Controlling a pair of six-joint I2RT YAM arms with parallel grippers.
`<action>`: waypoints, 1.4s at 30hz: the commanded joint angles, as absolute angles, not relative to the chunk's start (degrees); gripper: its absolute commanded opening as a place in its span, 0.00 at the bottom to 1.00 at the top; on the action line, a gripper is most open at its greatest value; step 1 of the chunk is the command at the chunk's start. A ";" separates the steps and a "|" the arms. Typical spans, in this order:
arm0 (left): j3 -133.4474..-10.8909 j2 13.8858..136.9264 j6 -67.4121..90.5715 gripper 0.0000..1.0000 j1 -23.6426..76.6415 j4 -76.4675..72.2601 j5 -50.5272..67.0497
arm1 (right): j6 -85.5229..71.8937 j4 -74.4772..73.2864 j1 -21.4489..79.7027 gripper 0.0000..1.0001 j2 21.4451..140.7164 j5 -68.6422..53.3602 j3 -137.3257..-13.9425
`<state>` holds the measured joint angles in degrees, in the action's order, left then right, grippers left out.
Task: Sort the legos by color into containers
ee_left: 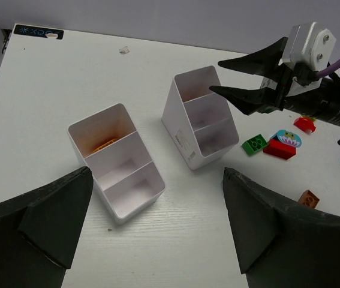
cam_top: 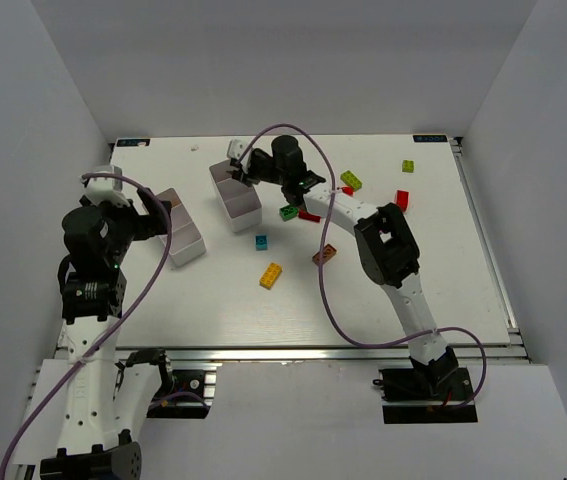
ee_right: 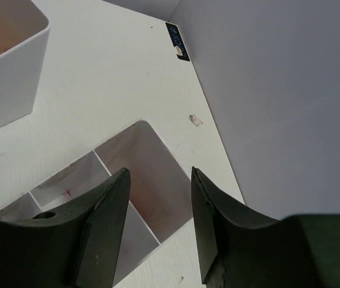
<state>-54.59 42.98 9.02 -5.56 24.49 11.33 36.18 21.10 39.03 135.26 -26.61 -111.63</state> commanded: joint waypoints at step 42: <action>-46.06 39.99 29.27 0.98 -5.98 22.24 20.74 | 99.32 -51.59 27.68 0.74 112.33 -29.27 -82.70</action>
<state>-46.70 41.01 28.84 -5.56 21.19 20.56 99.42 -52.49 27.51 113.97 -28.64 -81.93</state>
